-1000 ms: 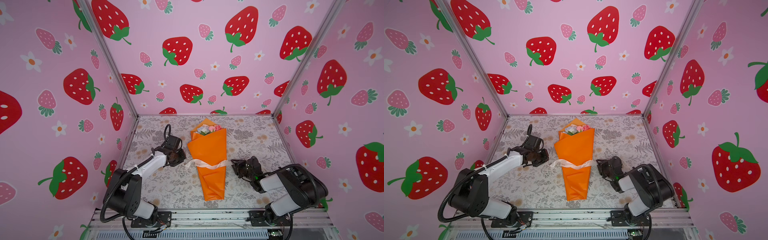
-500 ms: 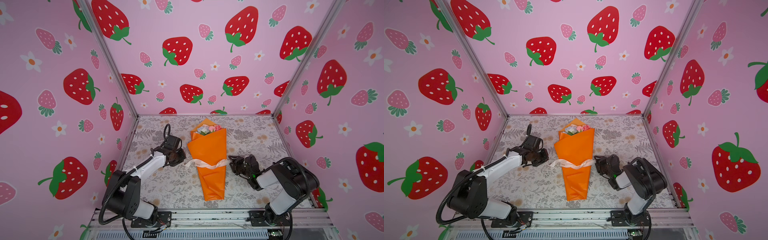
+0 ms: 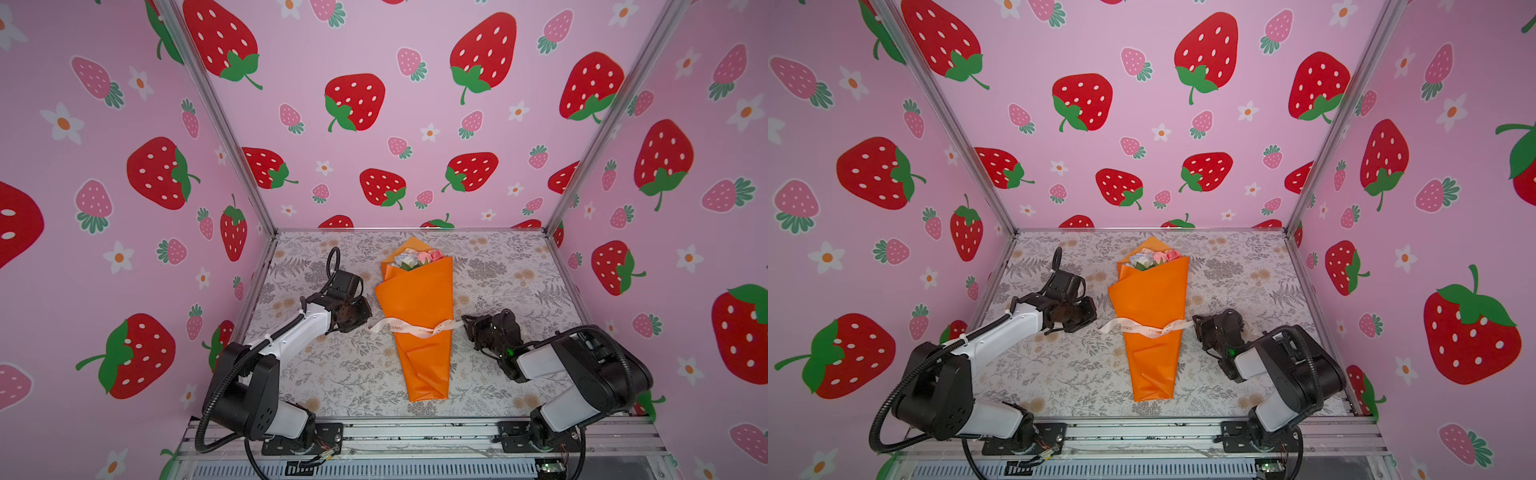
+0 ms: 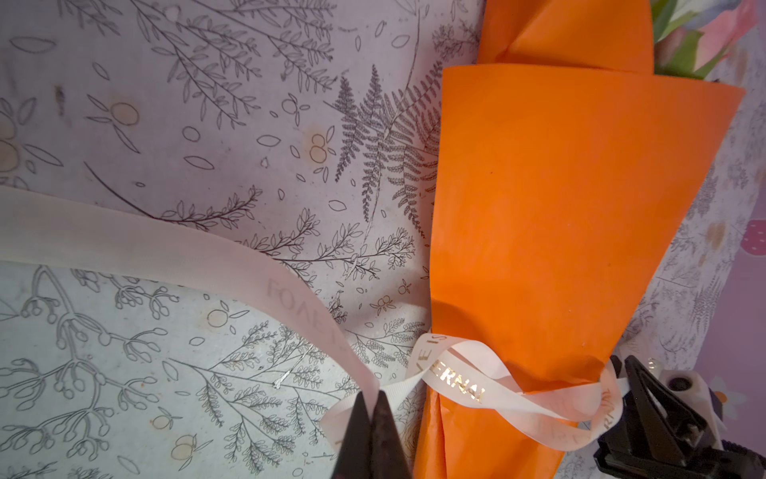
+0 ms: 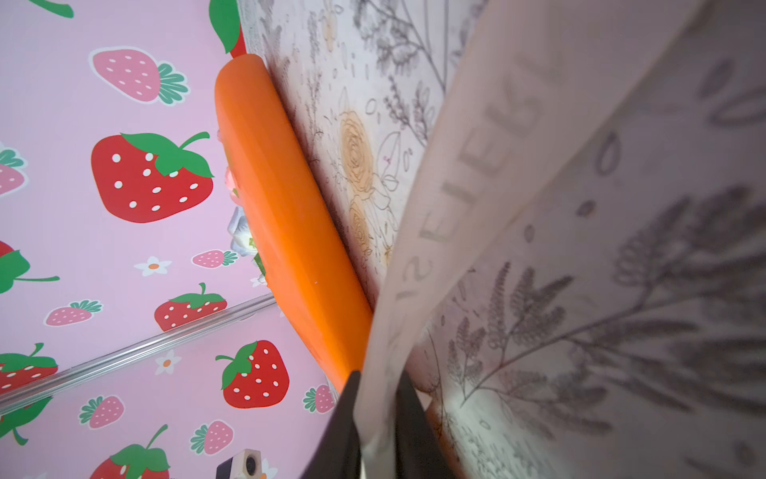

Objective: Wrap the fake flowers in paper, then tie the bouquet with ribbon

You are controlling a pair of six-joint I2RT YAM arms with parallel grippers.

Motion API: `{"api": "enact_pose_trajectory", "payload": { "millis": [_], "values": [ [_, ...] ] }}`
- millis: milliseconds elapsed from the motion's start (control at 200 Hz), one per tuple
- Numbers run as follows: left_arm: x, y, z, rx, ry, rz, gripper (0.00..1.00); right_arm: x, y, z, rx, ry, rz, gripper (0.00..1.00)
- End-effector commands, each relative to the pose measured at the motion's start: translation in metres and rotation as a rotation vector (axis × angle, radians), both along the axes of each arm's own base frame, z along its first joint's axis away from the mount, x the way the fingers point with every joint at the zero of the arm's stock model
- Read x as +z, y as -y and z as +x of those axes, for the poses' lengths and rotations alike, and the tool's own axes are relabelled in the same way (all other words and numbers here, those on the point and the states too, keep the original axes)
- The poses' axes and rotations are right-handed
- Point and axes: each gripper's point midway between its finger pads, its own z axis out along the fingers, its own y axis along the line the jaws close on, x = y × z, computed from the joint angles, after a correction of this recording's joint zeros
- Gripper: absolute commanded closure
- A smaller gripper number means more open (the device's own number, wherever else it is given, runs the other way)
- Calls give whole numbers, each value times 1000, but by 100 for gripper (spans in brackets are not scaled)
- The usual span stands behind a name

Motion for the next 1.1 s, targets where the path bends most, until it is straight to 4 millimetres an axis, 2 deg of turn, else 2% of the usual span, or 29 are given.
{"api": "enact_pose_trajectory", "payload": {
  "millis": [0,90,245,340,450,580,740,885,1096],
  "values": [
    [9,-4,1,16,12,12,100,-3,13,0,-40,-12,-70,92],
    [9,-3,1,15,14,12,100,2,17,1,-42,15,-112,100],
    [10,-5,0,16,20,12,100,21,19,10,1,99,-211,100],
    [8,-8,2,12,36,5,100,36,22,18,43,159,-355,100],
    [4,-11,0,5,39,7,100,51,42,25,25,194,-567,100],
    [-3,-16,-4,12,24,22,100,90,66,35,-21,280,-782,100],
    [-9,-21,-12,15,-1,39,100,135,77,43,-13,373,-978,100],
    [-12,-40,-19,58,-13,130,100,165,93,46,-46,389,-1122,100],
    [-13,-77,-34,138,-44,245,100,180,122,47,-110,311,-1324,100]
  ]
}}
